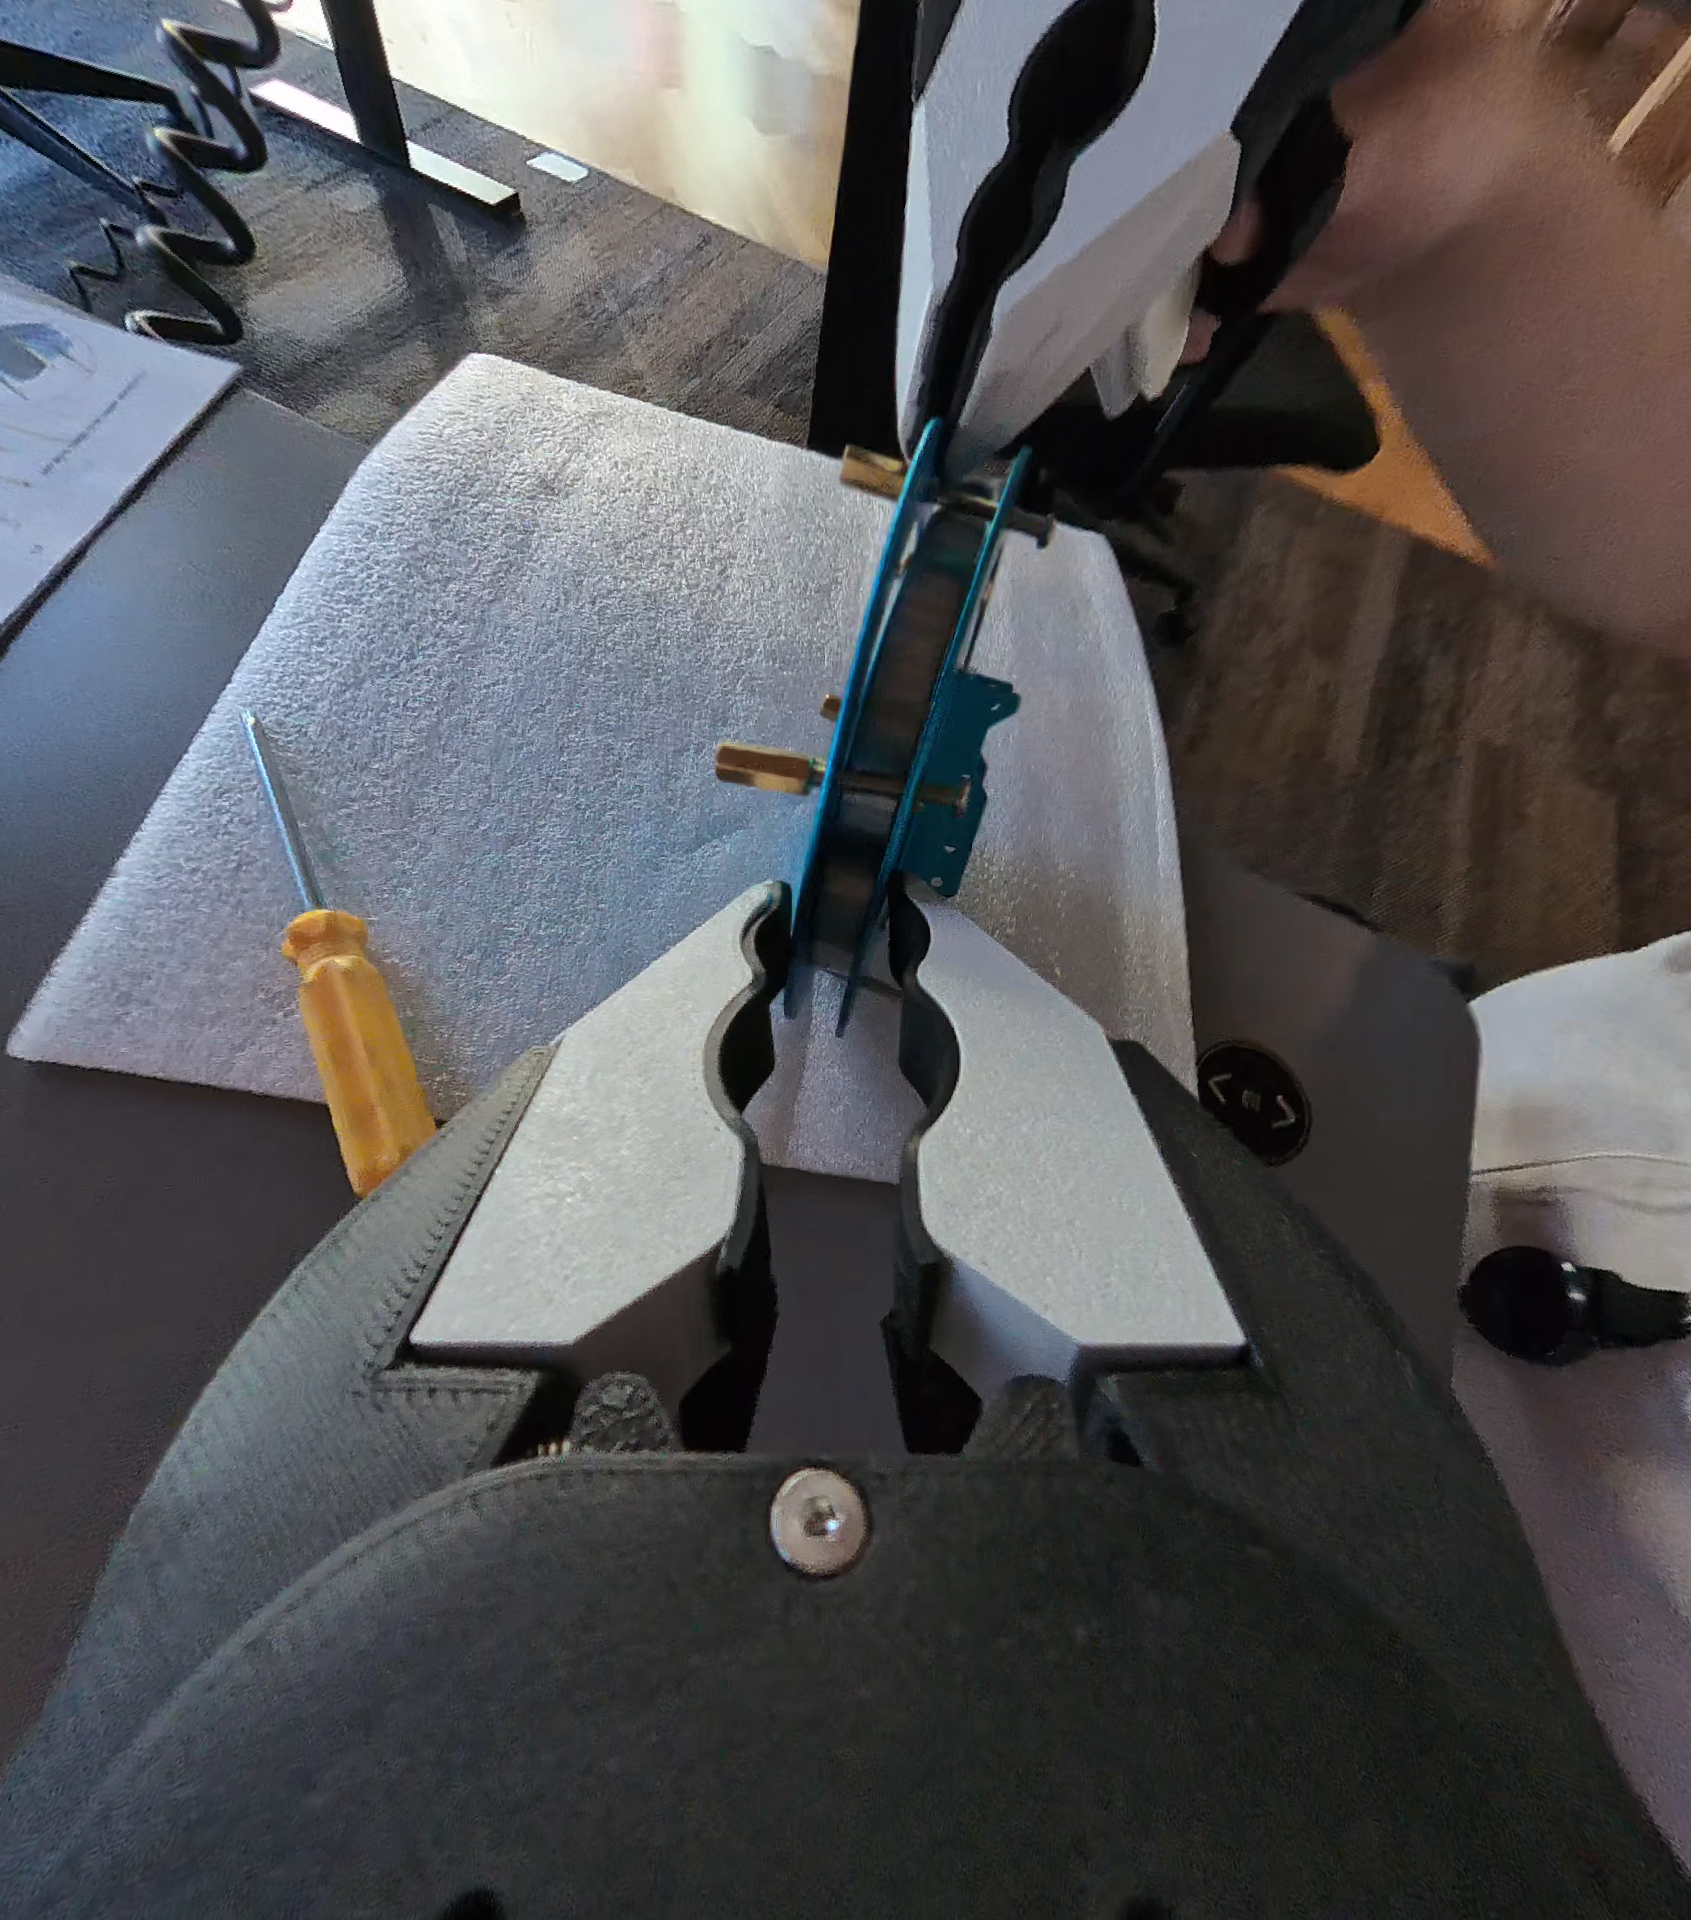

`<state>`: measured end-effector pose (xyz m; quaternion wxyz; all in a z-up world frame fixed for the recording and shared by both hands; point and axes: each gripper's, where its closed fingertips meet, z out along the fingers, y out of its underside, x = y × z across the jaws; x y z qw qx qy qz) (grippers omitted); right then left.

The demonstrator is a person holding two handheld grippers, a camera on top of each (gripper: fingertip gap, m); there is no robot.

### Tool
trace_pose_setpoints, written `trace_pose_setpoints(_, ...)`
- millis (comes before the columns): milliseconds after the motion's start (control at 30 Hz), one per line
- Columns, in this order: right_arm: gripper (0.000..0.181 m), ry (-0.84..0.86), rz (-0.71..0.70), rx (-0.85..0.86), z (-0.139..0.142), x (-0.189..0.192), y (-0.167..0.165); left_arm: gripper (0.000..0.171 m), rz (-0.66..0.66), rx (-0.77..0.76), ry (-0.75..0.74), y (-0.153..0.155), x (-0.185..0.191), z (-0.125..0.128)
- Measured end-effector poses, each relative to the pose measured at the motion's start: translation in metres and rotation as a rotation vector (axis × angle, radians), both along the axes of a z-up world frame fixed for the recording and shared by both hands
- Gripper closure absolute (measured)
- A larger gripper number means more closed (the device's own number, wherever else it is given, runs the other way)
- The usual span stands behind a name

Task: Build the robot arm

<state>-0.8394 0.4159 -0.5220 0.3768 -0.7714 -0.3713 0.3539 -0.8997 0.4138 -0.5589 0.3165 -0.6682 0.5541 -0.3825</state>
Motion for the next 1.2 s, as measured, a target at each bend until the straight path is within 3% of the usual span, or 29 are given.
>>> trace_pose_setpoints(200, 0.179, 0.177, -0.022, -0.160, -0.006, 0.010, 0.026, 0.157, -0.041, -0.182, 0.004, 0.015, 0.005, -0.001)
trace_pose_setpoints(367, 0.156, 0.418, -0.048, -0.204, 0.002, 0.034, 0.048, 0.157, -0.044, -0.321, -0.011, 0.029, 0.010, -0.004)
trace_pose_setpoints(467, 0.133, 0.386, -0.104, -0.284, -0.027, 0.048, 0.060, 0.157, -0.058, -0.373, -0.017, 0.033, 0.010, -0.006)
trace_pose_setpoints(533, 0.125, 0.372, -0.071, -0.373, -0.044, 0.044, 0.056, 0.157, -0.065, -0.383, -0.014, 0.035, 0.010, -0.008)
trace_pose_setpoints(733, 0.143, 0.343, 0.118, -0.561, -0.061, 0.014, 0.032, 0.157, -0.064, -0.437, -0.026, 0.037, 0.007, -0.012)
trace_pose_setpoints(767, 0.158, 0.339, 0.139, -0.585, -0.062, 0.011, 0.029, 0.157, -0.061, -0.451, -0.028, 0.038, 0.006, -0.012)
trace_pose_setpoints(833, 0.166, 0.359, 0.114, -0.655, -0.065, 0.009, 0.032, 0.156, -0.042, -0.501, -0.018, 0.040, 0.005, -0.015)
trace_pose_setpoints(1033, 0.166, 0.444, 0.072, -0.917, -0.063, 0.007, 0.023, 0.160, -0.018, -0.803, -0.029, 0.037, 0.004, -0.012)
trace_pose_setpoints(1200, 0.167, 0.506, 0.093, -1.124, -0.040, 0.010, -0.005, 0.160, -0.035, -1.069, -0.059, 0.015, 0.007, 0.010)
